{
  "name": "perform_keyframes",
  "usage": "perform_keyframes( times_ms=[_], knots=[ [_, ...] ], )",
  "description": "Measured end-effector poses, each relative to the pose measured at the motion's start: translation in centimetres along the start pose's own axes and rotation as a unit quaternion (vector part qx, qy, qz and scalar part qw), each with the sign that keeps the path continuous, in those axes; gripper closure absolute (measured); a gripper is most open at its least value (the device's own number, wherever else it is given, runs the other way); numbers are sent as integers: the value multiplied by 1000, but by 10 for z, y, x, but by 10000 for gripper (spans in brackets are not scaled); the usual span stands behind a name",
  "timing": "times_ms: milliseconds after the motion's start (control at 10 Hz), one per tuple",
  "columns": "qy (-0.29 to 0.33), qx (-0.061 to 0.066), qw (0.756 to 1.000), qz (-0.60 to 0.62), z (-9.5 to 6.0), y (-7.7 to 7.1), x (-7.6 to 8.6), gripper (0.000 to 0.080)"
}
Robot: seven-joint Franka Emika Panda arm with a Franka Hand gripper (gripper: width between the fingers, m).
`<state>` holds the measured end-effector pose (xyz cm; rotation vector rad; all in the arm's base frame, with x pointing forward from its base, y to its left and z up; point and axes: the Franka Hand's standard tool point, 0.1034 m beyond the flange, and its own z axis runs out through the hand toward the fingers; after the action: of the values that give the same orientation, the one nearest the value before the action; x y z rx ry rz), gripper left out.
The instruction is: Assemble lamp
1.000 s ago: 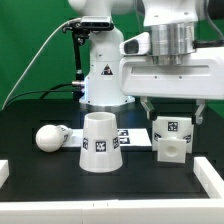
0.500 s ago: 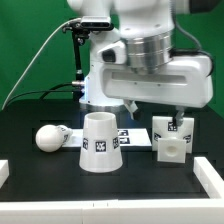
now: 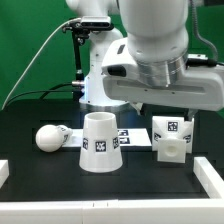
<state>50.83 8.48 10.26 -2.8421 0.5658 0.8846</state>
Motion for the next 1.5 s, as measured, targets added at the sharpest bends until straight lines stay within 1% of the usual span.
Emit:
perform_keyframes(
  times_ms=[100, 200, 300, 500, 600, 700, 800, 1200, 1300, 1400, 1500],
  knots=[
    [-28, -4, 999, -16, 4, 4, -1, 101],
    [-56, -8, 998, -6, 5, 11, 0, 101],
    [-65, -9, 998, -2, 5, 14, 4, 101],
    [-56, -7, 998, -4, 4, 12, 6, 101],
    [-51, -29, 998, -29, 6, 7, 6, 101],
    [-49, -48, 995, -66, 11, -7, 7, 101],
    [-48, -48, 994, -79, 19, -16, 7, 101],
    [-51, -45, 995, -70, 18, -9, 9, 101],
    [-70, -42, 995, -60, 22, -2, 8, 101],
    [-102, -39, 993, -46, 28, 1, 3, 101],
    [-131, -44, 990, -41, 31, -1, 2, 101]
  ],
)
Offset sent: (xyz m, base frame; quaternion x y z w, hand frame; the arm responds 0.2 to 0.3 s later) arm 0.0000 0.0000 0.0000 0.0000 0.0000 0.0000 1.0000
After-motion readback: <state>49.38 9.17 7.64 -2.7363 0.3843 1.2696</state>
